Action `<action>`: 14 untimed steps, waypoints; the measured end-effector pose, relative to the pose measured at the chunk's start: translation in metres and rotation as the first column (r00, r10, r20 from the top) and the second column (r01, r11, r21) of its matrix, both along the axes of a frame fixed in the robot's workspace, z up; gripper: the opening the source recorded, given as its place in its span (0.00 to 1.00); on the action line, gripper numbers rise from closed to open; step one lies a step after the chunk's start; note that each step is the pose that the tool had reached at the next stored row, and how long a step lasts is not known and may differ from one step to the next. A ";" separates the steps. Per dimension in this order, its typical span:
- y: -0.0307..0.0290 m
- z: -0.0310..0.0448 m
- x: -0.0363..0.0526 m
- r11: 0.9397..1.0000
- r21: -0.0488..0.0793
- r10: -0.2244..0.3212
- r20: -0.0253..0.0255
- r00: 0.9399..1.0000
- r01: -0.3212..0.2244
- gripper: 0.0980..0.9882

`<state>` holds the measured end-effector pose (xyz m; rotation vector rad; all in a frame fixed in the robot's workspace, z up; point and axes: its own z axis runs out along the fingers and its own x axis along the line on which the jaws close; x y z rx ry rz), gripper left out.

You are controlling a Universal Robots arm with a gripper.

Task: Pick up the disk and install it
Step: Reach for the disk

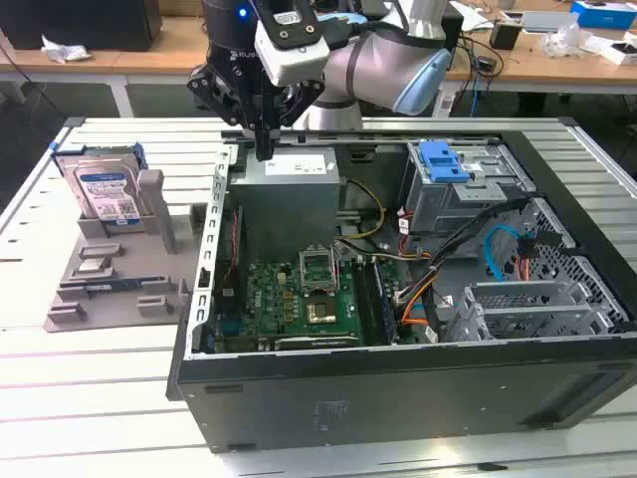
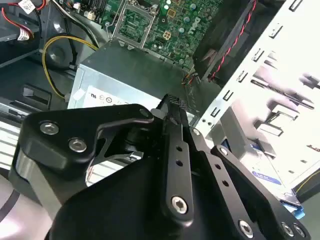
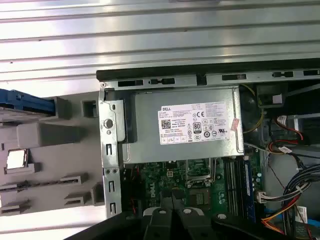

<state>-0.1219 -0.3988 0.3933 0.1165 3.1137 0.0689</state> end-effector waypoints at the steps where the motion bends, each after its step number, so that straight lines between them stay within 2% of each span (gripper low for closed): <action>1: 0.0000 0.0000 -0.0033 1.000 0.000 0.000 0.000 1.000 0.000 0.01; 2: 0.0000 0.0000 -0.0118 1.000 0.000 0.000 0.000 1.000 0.000 0.01; 4: 0.0000 0.0000 -0.0223 1.000 0.000 0.000 0.000 1.000 0.000 0.01; 14: 0.0000 0.0000 -0.0493 1.000 0.000 0.000 0.000 1.000 0.000 0.01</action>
